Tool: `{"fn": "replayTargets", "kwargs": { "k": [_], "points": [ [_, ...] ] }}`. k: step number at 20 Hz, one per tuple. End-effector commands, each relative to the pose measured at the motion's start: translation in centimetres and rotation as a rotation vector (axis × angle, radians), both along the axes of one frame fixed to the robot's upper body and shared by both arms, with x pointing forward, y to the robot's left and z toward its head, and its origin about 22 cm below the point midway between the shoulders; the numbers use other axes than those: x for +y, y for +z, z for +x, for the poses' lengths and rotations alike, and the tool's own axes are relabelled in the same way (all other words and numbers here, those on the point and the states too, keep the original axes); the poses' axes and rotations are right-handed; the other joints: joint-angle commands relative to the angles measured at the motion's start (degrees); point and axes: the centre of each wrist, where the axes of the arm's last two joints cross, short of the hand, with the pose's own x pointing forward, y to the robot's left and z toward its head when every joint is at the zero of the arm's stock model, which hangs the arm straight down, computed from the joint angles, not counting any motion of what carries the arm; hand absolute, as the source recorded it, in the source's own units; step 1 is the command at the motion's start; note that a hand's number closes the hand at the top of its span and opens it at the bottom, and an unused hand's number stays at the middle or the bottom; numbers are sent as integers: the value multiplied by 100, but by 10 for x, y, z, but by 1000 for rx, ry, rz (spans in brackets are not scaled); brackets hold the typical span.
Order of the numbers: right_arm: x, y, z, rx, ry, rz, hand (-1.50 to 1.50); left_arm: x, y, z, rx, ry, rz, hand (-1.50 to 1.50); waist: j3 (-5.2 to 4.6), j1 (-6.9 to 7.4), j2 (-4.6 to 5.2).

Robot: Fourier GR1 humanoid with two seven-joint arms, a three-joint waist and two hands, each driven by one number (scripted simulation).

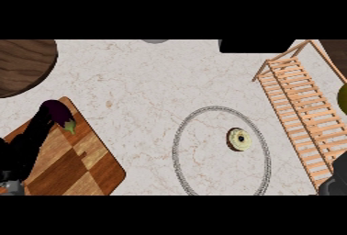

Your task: Pick the lemon from the placemat and place it in the tiered shelf

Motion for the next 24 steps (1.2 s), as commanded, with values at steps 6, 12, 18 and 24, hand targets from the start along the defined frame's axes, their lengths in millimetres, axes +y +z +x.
{"fn": "replayTargets", "kwargs": {
  "k": [6, 12, 18, 24],
  "points": [
    [7, 6, -37, -316, 20, 96, -150, 3, -7, 6, 12, -2, -11, 0, -2, -39, -11],
    [30, 41, -60, -517, 63, 107, -150, -5, -6, 6, 2, -16, -4, 0, -7, -11, -21],
    [63, 52, -108, -644, 81, 63, -150, -4, 4, 7, 18, -5, -6, 0, -11, -19, -37],
    [68, 59, -160, -683, -27, 45, -150, 6, -9, -6, 40, 38, 2, 0, -32, -256, -149]
  ]
}}
